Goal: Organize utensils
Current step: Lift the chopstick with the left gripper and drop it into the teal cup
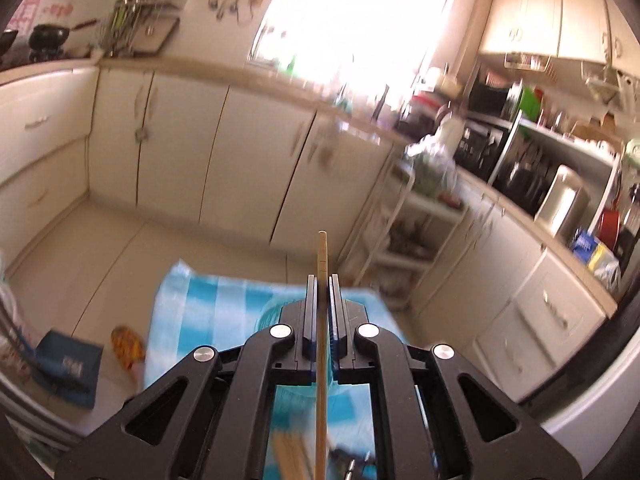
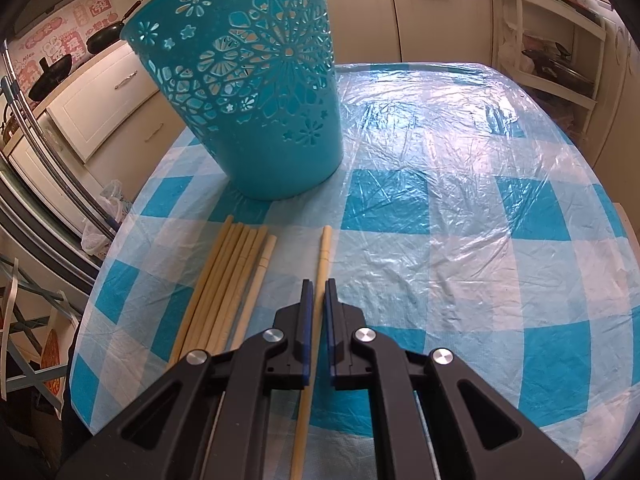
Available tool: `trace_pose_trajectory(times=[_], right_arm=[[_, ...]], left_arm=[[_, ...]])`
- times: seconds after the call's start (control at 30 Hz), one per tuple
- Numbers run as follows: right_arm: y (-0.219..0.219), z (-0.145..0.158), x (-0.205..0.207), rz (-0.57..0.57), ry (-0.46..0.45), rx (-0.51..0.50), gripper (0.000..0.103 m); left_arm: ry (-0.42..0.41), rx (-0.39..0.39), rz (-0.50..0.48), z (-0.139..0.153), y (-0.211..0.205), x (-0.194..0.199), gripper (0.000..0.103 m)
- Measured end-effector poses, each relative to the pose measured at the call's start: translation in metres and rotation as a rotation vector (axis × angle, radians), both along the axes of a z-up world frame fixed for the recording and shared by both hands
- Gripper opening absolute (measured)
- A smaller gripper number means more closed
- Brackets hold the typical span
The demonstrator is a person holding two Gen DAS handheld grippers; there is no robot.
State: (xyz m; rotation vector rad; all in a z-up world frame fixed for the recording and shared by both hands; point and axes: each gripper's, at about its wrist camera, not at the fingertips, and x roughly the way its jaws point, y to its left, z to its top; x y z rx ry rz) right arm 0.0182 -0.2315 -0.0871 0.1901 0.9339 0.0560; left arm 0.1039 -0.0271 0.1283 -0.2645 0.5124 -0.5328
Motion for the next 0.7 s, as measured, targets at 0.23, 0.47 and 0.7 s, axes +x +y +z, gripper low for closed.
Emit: trace_pose_trajectory(times=[0.23, 0.47, 0.7], right_arm=[[-0.001, -0.001, -0.001, 0.002, -0.006, -0.004, 0.006], [-0.004, -0.001, 0.001, 0.001, 0.007, 0.032, 0.006], [-0.005, 0.0, 0.003, 0.023, 0.023, 0.034, 0.007]], left_arm=[[-0.129, -0.013, 0.127, 0.001, -0.041, 0.052, 0.005], [-0.111, 0.066, 0.216, -0.049, -0.068, 0.088, 0.005], [-0.069, 0.193, 0.217, -0.079, -0.069, 0.086, 0.006]])
